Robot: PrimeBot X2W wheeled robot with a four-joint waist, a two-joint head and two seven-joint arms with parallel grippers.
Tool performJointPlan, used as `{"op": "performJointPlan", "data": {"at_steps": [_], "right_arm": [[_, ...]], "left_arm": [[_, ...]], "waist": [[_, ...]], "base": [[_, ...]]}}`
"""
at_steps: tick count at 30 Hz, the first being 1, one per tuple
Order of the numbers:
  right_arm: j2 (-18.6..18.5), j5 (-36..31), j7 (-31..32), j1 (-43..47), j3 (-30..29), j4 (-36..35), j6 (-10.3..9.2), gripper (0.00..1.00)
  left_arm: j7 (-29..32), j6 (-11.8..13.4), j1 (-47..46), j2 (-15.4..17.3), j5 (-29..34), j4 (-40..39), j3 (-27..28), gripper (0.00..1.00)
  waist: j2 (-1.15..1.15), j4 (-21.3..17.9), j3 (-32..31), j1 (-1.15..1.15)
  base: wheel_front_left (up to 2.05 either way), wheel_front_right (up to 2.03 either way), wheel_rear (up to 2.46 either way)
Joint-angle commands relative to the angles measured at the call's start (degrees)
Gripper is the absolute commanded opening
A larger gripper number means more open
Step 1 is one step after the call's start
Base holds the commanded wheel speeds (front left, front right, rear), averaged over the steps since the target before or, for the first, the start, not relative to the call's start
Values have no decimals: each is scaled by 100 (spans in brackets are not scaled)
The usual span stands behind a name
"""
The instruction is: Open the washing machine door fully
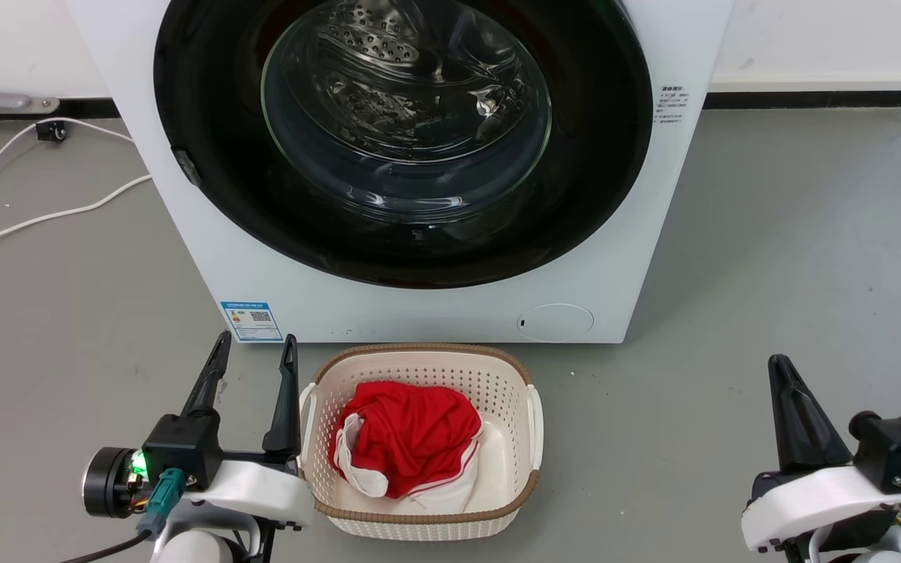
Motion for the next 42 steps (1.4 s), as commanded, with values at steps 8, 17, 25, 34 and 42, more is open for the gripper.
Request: {"op": "performJointPlan", "data": {"at_steps": [8,17,25,34,42], "right_arm": [[25,1878,-359,-182,-159,546,-4,0],[18,6015,-650,-723,149,1026,-3,0],[16,8887,-159,-1506,-56,931,-2,0],[-614,9728,420,-3157,-136,1915,-2,0],[-1276,9731,717,-4761,279,3066,-2,0]], "left_arm": [[-42,-6,-57,-25,-45,-51,36,100],[-31,-16,-95,-43,-84,-82,106,100],[-31,-52,-162,-53,-68,-226,173,100],[-31,-112,-462,-56,-111,-496,218,100],[-30,-185,-777,-46,-94,-765,240,100]], "waist": [[0,-6,30,0],[0,-44,128,0],[0,-115,342,0],[0,-112,990,0],[0,-18,1624,0]], "base": [[0,0,0],[0,0,0],[0,0,0],[0,0,0],[0,0,0]]}}
